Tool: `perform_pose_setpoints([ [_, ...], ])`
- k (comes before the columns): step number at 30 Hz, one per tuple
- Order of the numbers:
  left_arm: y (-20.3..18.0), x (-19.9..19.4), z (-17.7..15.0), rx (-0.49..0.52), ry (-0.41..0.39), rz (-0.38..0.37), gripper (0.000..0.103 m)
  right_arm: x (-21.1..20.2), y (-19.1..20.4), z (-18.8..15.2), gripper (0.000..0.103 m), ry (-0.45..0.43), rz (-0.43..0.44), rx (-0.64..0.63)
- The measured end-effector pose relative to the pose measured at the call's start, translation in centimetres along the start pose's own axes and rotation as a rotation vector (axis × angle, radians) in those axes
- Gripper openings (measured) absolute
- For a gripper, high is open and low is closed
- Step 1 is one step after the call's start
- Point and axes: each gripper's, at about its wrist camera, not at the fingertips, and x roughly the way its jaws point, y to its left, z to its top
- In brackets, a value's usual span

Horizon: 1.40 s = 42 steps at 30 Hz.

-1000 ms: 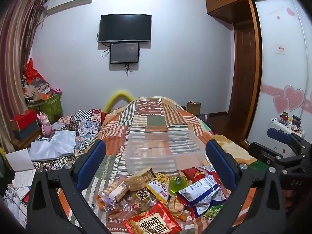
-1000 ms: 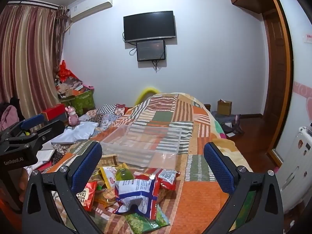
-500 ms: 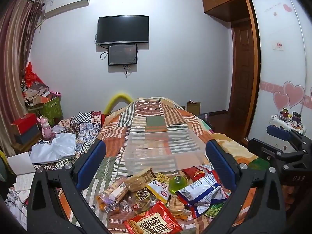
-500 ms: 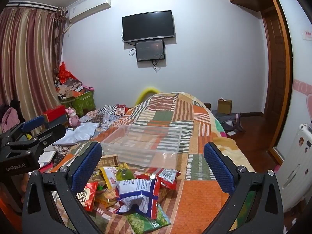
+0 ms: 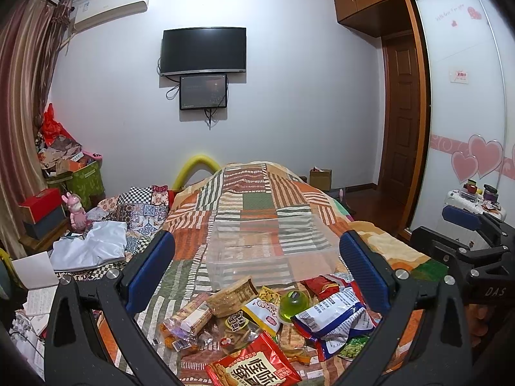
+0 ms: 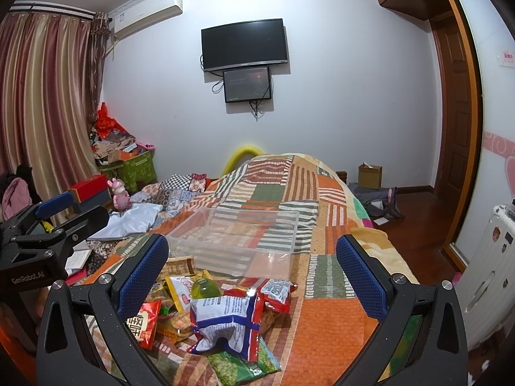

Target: Organize snacks

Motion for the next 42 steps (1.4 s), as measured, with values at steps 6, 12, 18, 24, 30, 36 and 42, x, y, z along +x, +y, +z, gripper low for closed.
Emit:
perform_pose_setpoints([
  [6,-0.09,-0.05,-0.16,0.005,-0.005,-0.003,0.103,-0.05,-0.23,0.05,0.103,-0.005,0.003,0.003],
  [12,-0.12,-0.16,-0.38,0.014,-0.011,-0.006,0.103,-0.14,-0.18,0.07,0.103,-0.009,-0.001,0.001],
  [18,-0.18,-0.35,-0.46,0.018,-0.012,-0.006,0.103,-0.18,-0.18,0.08,0.103,-0.008,-0.002,0.001],
  [24,-0.24,-0.38,-0.46,0.018,-0.014,-0.004,0.103,-0.31,-0.12,0.13,0.103,-0.010,-0.004,0.004],
  [30,-0.29,-0.37,-0.44,0.018,-0.014,-0.004,0.103,-0.40,-0.03,0.11,0.103,-0.012,-0.009,0.000],
  [36,-0.33,-0.36,-0.45,0.018,-0.013,-0.005,0.103,-0.36,-0.07,0.08,0.103,-0.011,-0.009,0.001],
  [42,-0.34,-0.34,-0.45,0.015,-0.011,-0.008,0.103,-0.39,-0.12,0.04,0.103,-0.007,-0.005,0.004],
])
